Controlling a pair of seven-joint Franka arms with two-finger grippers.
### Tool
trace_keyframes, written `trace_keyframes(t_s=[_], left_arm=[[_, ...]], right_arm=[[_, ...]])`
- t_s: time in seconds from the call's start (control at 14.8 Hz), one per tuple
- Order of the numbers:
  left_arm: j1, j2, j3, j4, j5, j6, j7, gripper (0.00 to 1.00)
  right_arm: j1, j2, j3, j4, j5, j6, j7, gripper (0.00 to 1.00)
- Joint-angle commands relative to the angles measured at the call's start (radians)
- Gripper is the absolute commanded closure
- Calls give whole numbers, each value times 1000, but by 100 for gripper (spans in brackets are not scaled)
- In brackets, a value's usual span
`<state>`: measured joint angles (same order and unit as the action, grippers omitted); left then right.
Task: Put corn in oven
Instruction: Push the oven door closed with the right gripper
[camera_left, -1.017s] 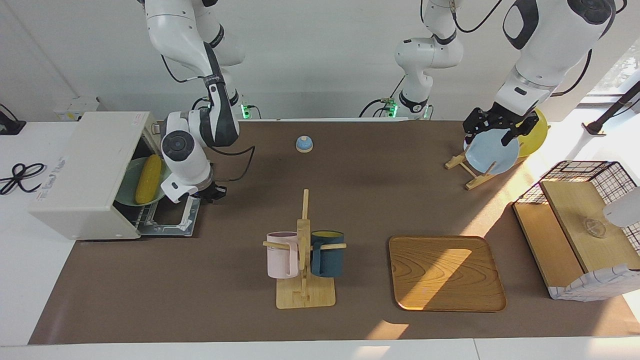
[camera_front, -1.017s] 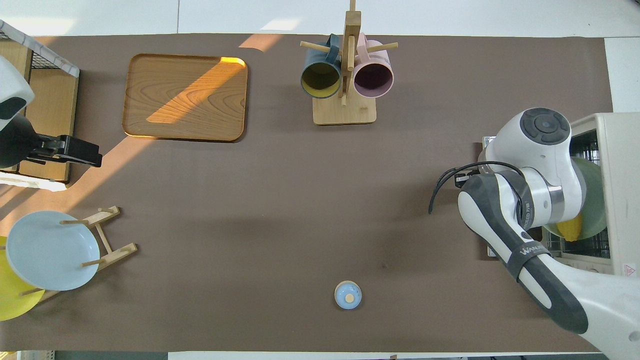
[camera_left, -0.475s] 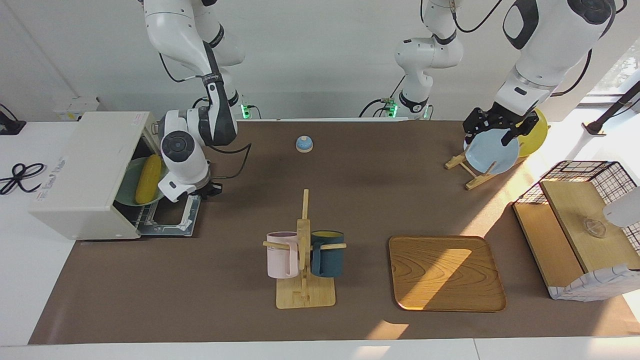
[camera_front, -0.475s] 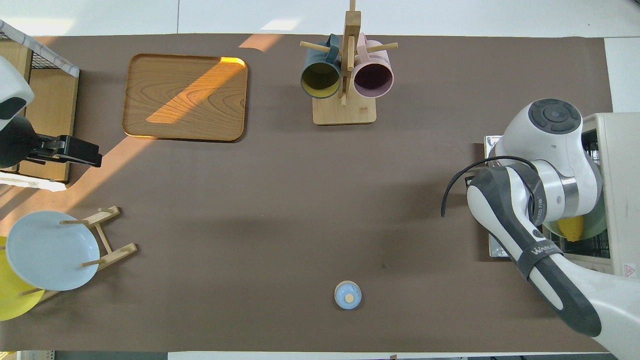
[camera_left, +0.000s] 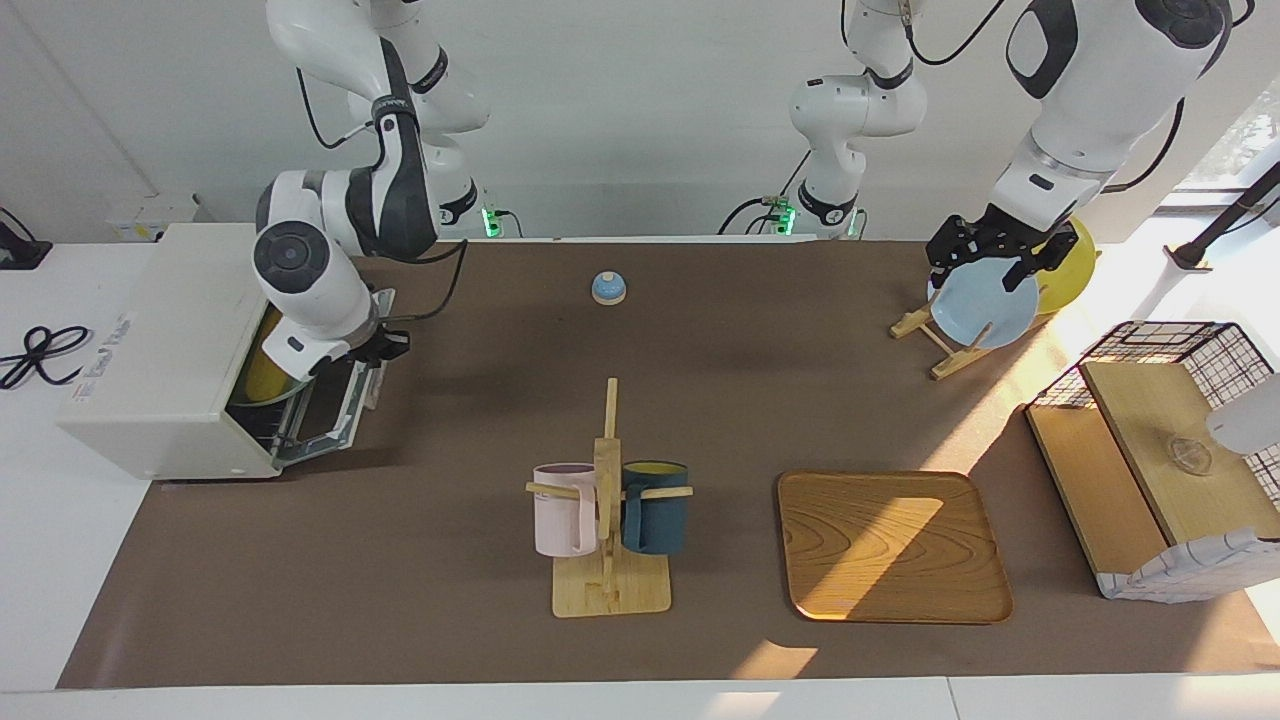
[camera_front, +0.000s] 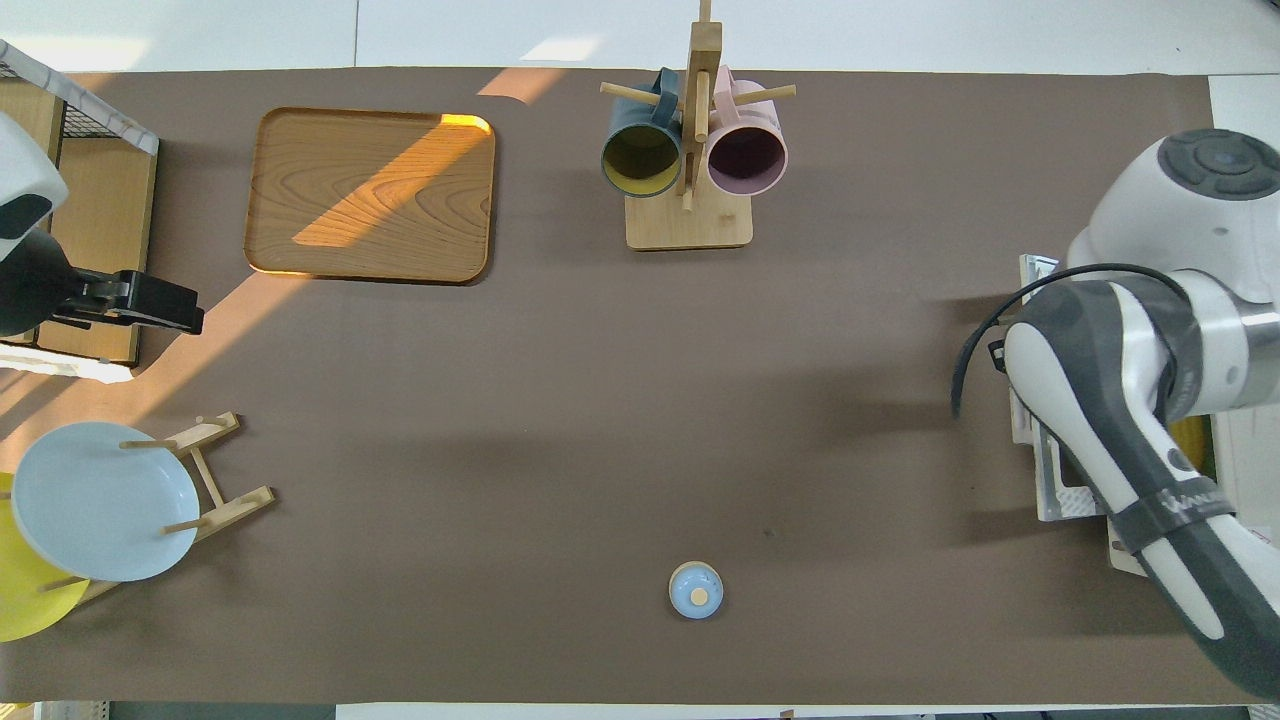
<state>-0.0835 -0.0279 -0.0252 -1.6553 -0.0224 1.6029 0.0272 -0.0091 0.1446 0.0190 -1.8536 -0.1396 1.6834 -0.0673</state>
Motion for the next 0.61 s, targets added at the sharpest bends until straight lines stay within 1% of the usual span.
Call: trace_keyframes(t_s=[0.0, 0.2, 0.54], left_arm=[[13, -29, -10, -31, 19, 15, -9, 0], [13, -29, -10, -31, 19, 15, -9, 0], [13, -29, -10, -31, 19, 15, -9, 0]], right_arm=[[-87, -14, -5, 36, -38, -25, -116, 100], [-123, -33, -5, 36, -38, -30, -167, 100], [-137, -80, -7, 40, -40, -79, -212, 100]])
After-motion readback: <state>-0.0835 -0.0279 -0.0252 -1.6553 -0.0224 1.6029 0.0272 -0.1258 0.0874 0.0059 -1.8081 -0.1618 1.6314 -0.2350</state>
